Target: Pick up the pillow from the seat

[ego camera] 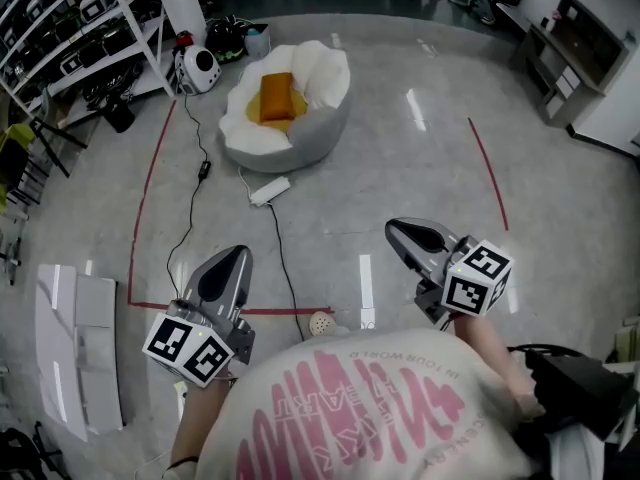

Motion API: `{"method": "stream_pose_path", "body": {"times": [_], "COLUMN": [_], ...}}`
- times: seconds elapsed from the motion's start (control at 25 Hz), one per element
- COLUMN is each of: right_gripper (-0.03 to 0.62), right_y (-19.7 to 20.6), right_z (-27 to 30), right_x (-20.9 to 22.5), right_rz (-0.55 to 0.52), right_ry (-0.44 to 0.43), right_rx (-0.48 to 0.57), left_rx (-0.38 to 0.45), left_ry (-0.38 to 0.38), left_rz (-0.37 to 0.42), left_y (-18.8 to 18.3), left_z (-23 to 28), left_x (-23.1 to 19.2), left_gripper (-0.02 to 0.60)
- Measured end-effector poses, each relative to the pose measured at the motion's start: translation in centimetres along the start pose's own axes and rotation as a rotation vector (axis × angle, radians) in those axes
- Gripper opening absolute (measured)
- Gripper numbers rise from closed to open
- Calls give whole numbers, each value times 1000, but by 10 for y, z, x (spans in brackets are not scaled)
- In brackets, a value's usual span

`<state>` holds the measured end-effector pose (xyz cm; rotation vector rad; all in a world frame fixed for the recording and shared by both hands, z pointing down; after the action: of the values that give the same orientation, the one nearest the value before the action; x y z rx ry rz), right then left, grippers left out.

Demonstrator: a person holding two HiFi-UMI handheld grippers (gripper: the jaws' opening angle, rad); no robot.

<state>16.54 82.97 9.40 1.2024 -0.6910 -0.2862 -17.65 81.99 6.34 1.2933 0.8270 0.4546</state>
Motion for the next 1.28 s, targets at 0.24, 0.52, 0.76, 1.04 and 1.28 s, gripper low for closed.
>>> {"method": "stream_pose_path", "body": {"times": [0.24,0.52,0.76,1.04,1.28], "right_gripper": [8,8,8,6,8], "right_y": [-24,-40,-37,-48,-89], "right_z": [59,121,155,204,282], "right_x": [31,60,77,123,184], "right_rz": [7,13,28,23,-64], "right_ry": [-27,-59,-94,-145,-197], "right_rx": [-16,-56,-105,-186,-176], "left_rx": [32,25,-2,29,31], "left_ry": [-35,-58,-62,-109,-166], "left_rz": [-3,-16,-46,-56,-90], "left_y": [-20,-28,-21,-25,-45], "left_z": [30,57,82,119,176], "left_x": [-54,-96,-114,-146,-205], "left_gripper": [17,17,17,17,17]}}
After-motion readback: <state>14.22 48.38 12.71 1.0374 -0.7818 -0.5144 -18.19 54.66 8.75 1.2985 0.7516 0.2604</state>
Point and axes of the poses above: the fingertips, and each gripper's own axes: z forward along the fingers, x to its right, y out of its underside, the point moved 9 cm from there along -z, backward along the fingers, and after that the axes turned 3 degrees about y, right-handed, at the moved point
